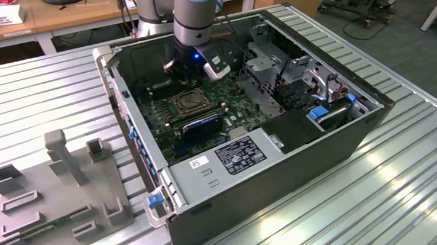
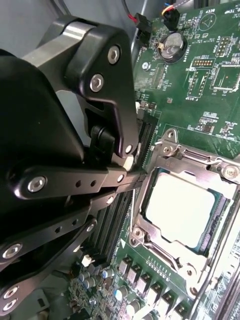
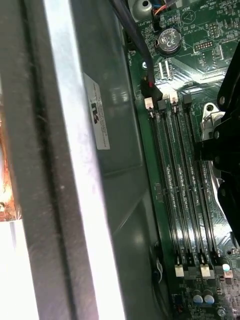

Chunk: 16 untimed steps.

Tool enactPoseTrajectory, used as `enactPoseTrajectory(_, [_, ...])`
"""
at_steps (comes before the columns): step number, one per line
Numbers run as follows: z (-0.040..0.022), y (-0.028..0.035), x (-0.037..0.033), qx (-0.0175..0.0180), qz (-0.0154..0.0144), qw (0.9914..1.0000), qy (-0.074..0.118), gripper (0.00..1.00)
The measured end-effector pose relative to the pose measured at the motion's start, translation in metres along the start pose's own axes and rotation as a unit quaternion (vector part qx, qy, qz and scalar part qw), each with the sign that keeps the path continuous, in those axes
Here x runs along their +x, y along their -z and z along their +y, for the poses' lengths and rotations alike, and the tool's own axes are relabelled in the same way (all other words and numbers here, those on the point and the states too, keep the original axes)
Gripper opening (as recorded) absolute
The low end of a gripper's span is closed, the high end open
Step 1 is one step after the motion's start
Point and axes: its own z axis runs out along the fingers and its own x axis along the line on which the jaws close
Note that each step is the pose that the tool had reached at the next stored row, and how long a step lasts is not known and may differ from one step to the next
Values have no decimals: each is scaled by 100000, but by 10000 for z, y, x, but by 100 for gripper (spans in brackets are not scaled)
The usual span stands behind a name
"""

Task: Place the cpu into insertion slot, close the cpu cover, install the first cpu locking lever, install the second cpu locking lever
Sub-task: 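Install the first cpu locking lever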

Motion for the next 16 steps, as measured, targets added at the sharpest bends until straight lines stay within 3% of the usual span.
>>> enactPoseTrajectory(16, [33, 128, 3, -12, -5, 100000, 3, 11])
